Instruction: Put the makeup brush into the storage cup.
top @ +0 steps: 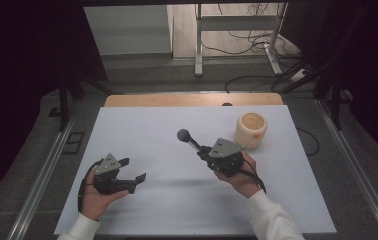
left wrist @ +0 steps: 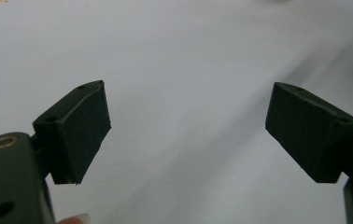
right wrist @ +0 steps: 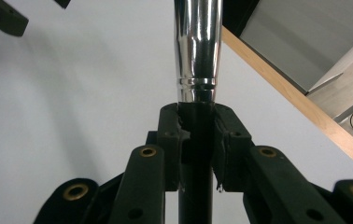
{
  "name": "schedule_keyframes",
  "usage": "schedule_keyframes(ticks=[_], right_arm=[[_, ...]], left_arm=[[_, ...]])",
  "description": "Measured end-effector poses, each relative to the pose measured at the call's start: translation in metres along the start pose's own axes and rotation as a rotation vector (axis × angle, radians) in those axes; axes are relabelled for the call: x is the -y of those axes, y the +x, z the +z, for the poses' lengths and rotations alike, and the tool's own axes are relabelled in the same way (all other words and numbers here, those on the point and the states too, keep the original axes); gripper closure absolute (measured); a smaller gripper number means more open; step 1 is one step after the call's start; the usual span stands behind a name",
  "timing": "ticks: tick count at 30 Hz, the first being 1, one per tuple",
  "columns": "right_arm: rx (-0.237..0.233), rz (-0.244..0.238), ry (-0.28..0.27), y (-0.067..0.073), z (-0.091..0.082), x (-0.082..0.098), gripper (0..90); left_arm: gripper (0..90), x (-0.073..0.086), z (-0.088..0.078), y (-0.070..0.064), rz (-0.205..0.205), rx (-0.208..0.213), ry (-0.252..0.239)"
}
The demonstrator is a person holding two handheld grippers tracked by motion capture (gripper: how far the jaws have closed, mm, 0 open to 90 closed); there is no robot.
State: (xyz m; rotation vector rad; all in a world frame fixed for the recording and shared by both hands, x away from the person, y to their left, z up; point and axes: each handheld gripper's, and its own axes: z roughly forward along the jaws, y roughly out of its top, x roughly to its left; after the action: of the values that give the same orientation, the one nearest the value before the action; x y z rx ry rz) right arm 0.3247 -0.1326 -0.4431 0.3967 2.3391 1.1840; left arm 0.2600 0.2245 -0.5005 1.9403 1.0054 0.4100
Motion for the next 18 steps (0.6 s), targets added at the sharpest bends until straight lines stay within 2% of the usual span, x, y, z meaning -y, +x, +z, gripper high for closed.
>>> schedule_keyframes(ticks=[7,17,18], right_arm=[[0.012,0.050,-0.026,-0.009,-0.005,0.000,74.9],[0.033,0.083,-0.053,-0.018,-0.013,-0.002,74.9],[0.035,0.098,-0.062,-0.020,-0.015,-0.002,74.9]], left_arm=[[14.2,0.000,0.001,0.000,0.000,0.006,0.008],[13.5,0.001,0.005,-0.001,0.000,0.020,0.019],[13.4,0.001,0.005,-0.001,0.001,0.020,0.019]])
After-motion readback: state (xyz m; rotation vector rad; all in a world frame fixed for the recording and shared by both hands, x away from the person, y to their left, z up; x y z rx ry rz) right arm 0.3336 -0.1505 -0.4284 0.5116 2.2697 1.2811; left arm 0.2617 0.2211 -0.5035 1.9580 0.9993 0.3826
